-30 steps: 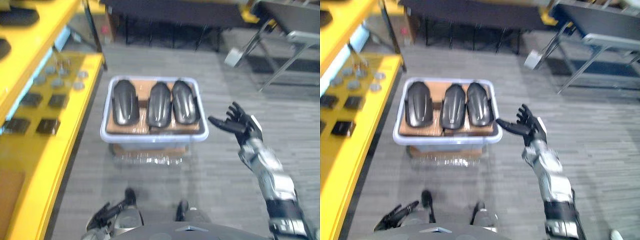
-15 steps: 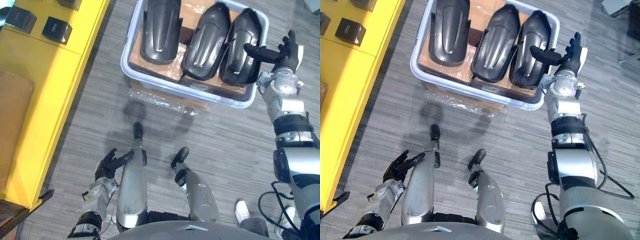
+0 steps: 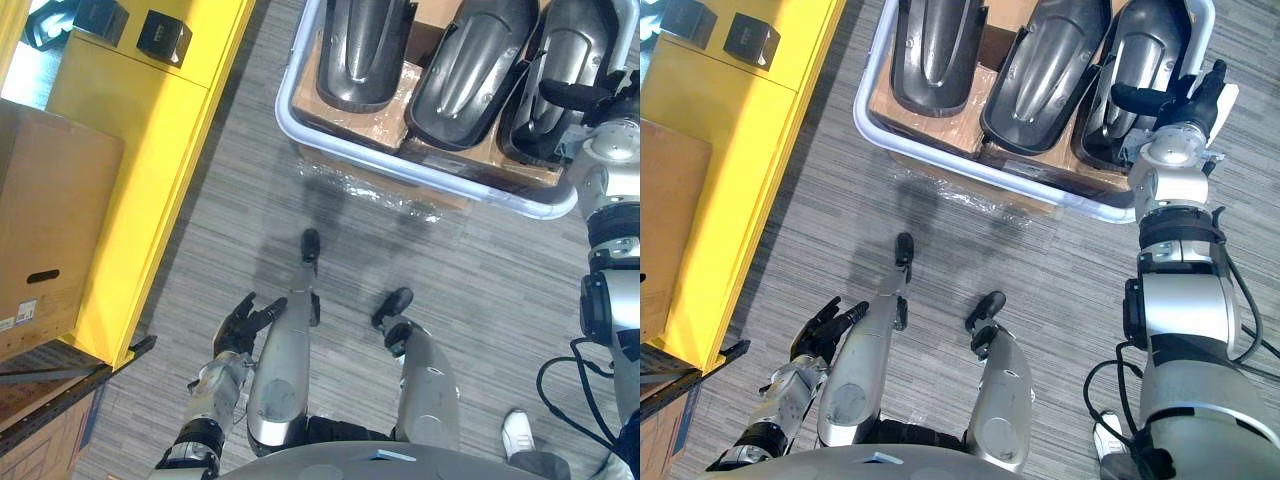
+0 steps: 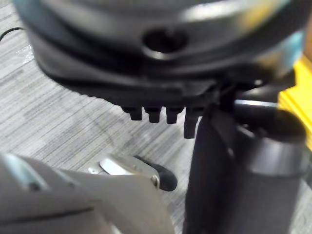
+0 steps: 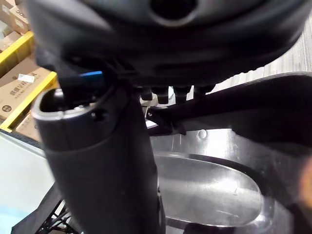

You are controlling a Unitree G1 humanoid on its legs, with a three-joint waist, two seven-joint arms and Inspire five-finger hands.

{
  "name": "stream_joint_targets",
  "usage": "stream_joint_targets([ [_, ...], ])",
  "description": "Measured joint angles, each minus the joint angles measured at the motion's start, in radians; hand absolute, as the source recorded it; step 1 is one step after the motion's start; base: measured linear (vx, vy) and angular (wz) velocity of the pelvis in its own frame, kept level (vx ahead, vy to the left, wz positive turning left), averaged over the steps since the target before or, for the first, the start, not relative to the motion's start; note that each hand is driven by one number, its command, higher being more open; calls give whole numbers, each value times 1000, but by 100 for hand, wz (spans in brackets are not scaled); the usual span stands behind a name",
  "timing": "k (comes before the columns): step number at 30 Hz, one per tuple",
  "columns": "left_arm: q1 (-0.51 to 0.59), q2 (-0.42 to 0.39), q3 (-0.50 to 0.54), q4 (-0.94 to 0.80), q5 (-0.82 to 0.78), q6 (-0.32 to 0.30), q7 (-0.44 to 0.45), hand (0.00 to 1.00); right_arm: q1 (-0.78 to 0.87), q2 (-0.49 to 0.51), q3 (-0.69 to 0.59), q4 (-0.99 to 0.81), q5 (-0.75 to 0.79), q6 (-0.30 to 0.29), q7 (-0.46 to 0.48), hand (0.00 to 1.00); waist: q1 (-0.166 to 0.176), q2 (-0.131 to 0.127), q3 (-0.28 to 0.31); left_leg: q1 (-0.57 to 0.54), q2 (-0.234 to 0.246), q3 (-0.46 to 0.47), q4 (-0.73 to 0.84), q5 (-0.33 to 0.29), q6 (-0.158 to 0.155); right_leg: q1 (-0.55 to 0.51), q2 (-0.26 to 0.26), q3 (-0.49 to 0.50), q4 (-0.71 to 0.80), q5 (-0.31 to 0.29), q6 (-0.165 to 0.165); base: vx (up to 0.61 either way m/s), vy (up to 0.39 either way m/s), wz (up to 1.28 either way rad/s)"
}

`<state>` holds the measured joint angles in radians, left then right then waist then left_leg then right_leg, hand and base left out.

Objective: Walk over and take three plastic housings, then place them on the shelf

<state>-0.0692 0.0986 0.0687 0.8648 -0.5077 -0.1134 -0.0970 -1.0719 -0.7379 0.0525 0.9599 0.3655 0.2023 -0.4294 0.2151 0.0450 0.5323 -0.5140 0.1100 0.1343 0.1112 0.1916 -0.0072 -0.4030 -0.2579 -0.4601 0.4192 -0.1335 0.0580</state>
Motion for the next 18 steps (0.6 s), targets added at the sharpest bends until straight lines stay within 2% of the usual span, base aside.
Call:
stream_joint_targets([
  [2, 0, 7, -7, -1, -4, -2, -1, 100, 1, -4, 19, 6, -30, 10, 15, 0, -1, 2, 0, 4, 0, 0, -2, 1, -2, -3, -3, 3, 10, -9, -2, 10, -59, -1],
  [7, 0, 17, -25, 0, -15, -20, -15, 100, 3, -51, 42, 48, -118, 33, 119, 0, -3, 2, -1, 25, 3, -2, -26, 14, -15, -12, -7, 3, 49, -38, -10, 8, -67, 0],
  [13, 2, 22, -42, -7, -15, -38, -16, 100, 11, -51, 84, 66, -198, 48, 144, 0, -5, 4, -2, 40, 6, -6, -28, 20, -20, -3, -7, -1, 68, -56, -17, 21, -63, 2],
  [18, 7, 22, -41, -13, -6, -34, -17, 100, 45, -49, 97, 61, -245, 35, 162, 0, -11, 3, -3, 82, 10, -20, -25, 17, -22, 63, 2, -20, 45, -57, -16, 23, -40, 8],
])
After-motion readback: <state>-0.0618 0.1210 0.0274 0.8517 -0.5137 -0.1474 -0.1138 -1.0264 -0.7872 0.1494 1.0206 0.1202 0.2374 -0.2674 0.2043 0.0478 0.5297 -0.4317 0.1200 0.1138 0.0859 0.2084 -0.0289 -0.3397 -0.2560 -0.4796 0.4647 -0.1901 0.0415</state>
